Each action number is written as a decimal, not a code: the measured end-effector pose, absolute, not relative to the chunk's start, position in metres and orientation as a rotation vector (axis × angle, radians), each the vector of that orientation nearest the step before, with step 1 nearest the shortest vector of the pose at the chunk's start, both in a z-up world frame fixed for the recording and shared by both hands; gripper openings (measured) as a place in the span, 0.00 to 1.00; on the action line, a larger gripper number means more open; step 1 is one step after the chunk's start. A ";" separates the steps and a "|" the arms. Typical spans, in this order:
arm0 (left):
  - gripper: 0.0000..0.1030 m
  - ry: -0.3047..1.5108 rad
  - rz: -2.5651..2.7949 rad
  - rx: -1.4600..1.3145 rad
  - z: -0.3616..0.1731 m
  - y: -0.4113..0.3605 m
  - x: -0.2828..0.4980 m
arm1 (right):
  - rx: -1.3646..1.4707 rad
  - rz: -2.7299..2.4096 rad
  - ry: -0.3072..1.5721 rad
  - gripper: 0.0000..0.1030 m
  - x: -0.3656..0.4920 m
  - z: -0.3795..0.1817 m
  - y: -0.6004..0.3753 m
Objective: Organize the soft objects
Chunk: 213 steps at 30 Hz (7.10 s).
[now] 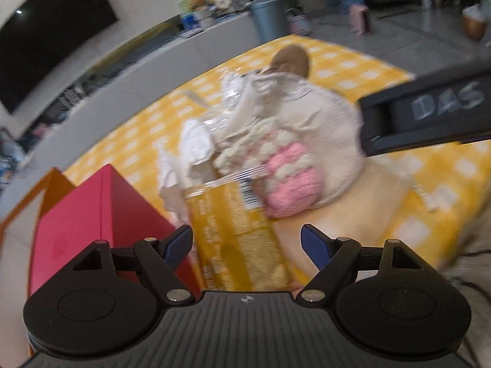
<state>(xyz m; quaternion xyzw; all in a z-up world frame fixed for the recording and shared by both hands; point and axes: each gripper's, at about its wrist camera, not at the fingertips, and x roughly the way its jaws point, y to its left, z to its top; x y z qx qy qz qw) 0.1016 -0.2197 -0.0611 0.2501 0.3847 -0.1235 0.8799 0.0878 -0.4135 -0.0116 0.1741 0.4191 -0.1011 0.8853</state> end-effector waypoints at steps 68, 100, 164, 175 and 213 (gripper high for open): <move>0.29 0.929 -0.562 0.208 -0.015 -0.145 0.084 | 0.524 -0.277 0.860 0.97 0.082 -0.015 -0.439; 0.75 0.951 -0.512 0.430 -0.057 -0.165 0.067 | 0.364 -0.157 0.804 0.97 0.096 -0.013 -0.380; 0.55 0.740 -0.554 -0.197 0.027 -0.015 0.069 | -0.157 -0.005 0.918 0.91 0.154 -0.061 -0.288; 0.55 0.745 -0.525 -0.209 0.027 -0.004 0.066 | -0.104 -0.021 0.965 0.40 0.145 -0.059 -0.295; 0.55 0.739 -0.441 -0.276 0.031 0.023 0.063 | 0.068 0.180 0.966 0.43 0.094 -0.028 -0.294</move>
